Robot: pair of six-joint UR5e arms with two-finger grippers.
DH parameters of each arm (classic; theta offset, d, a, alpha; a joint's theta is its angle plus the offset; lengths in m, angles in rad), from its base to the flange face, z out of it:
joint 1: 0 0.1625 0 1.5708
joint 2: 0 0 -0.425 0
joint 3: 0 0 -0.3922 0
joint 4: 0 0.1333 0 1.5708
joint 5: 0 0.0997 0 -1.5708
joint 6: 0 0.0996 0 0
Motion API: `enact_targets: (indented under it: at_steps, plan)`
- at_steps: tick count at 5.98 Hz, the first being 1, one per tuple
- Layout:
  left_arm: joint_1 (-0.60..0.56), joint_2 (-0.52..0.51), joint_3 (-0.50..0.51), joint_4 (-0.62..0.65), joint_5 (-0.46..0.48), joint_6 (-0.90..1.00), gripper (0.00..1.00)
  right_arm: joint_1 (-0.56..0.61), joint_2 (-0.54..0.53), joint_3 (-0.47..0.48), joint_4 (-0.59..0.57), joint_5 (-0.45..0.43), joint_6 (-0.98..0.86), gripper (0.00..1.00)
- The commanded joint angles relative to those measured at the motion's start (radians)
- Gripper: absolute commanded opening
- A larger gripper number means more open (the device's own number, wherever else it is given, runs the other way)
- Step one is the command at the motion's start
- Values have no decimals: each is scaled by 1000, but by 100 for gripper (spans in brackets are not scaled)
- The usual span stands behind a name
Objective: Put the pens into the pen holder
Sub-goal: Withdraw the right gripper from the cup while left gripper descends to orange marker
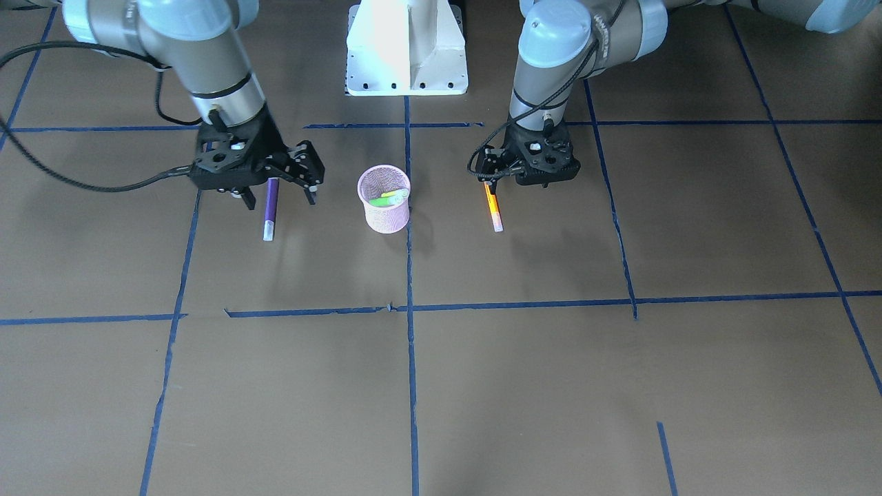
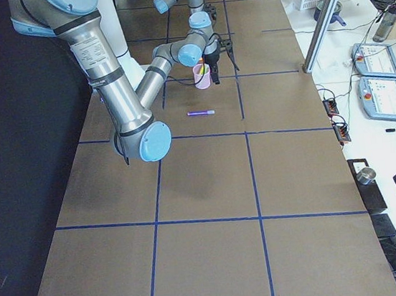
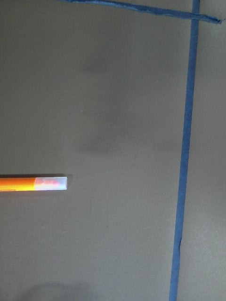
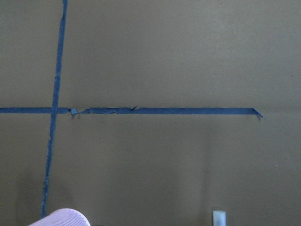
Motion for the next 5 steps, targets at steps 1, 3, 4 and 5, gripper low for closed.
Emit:
enact_targets:
  at_steps: [1, 3, 4, 5]
  plan:
    - [15, -9, 88, -80, 4, -32, 89, 102, -68, 5, -21, 131, -186, 100]
    - [31, -13, 125, -96, 4, -32, 71, 113, -76, 5, -22, 131, -196, 100]
    - [35, -13, 145, -129, 4, -32, 71, 115, -78, 5, -22, 131, -196, 100]
    - [37, -14, 166, -160, 4, -32, 71, 115, -84, 5, -21, 131, -196, 100]
